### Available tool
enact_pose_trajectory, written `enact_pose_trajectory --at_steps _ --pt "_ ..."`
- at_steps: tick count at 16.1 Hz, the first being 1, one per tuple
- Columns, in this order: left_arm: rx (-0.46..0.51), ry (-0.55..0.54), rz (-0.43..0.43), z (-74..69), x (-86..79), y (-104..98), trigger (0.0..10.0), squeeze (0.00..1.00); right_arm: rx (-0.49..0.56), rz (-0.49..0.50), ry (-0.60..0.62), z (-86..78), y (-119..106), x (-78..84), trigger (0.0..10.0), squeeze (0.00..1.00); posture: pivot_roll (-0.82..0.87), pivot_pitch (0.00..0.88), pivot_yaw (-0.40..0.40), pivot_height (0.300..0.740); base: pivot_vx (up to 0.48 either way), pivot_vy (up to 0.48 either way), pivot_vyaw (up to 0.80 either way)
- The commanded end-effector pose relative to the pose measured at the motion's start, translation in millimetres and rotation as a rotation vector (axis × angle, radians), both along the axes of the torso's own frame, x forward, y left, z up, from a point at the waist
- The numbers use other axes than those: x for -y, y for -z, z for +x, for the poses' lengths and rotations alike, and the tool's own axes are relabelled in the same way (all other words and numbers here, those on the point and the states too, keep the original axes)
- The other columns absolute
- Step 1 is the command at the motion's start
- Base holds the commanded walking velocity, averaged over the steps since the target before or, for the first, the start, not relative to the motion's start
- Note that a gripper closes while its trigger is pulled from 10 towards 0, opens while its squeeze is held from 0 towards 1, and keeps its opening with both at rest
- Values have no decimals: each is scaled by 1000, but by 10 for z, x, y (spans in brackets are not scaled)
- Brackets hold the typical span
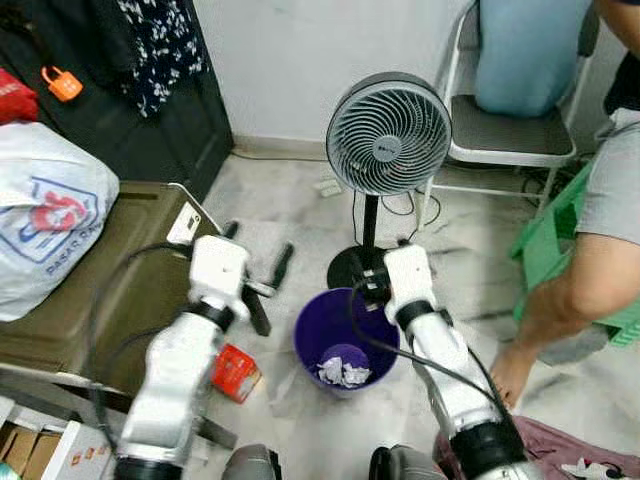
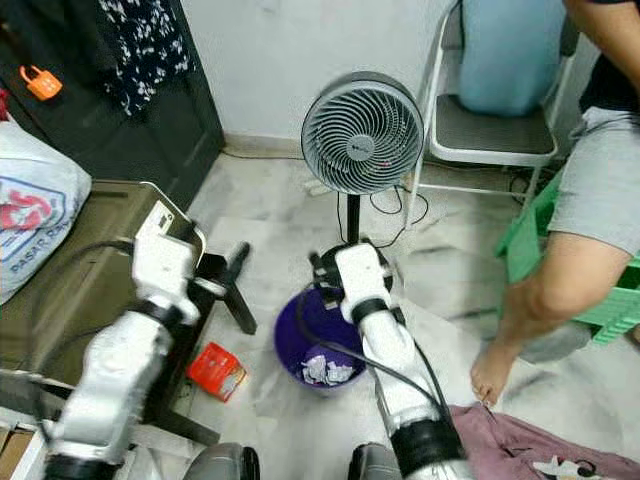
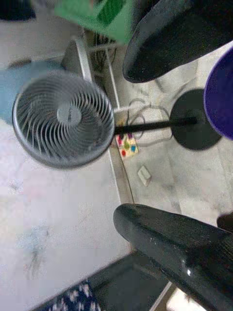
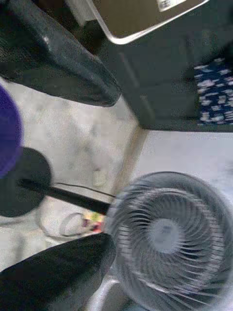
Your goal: Clean up the room
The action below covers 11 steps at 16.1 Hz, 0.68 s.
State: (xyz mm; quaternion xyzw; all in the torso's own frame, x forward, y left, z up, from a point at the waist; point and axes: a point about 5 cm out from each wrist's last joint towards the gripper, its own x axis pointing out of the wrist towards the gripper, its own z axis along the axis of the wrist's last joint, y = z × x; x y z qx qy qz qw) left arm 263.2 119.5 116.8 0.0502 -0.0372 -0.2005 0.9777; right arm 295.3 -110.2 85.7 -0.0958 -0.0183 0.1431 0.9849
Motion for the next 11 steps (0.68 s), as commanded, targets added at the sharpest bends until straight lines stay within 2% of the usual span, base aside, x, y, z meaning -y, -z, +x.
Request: enact_pose_trajectory --at_steps 1,4,5,6,7,9,10,11 --pt "32 -15 19 44 3 -10 10000 0 36 8 27 47 -126 54 10000 1000 6 0 57 740 0 0 0" --pt "35 -112 -12 130 -63 12 10000 0 99 69 141 22 -289 215 10000 1000 5 0 34 740 0 0 0" --pt "32 -132 -43 143 -90 31 10000 0 91 97 189 3 -320 275 10000 94 1 0 35 740 0 0 0" --pt "35 -158 -64 159 -122 44 10000 0 86 124 240 2 -381 338 10000 0 -11 0 36 740 0 0 0" --pt "37 -140 -70 161 -107 55 10000 0 73 154 255 20 -413 352 10000 0 -18 0 34 740 0 0 0" --pt "55 -172 -54 180 -99 48 10000 0 76 120 274 74 -476 334 10000 0 -2 0 17 740 0 0 0" --pt "58 -206 -45 188 -114 46 10000 0 107 97 247 91 -521 284 10000 0 -1 0 15 740 0 0 0" --pt "55 -218 -46 182 -124 57 10000 0 121 130 197 97 -549 196 10000 0 1 0 15 740 0 0 0"
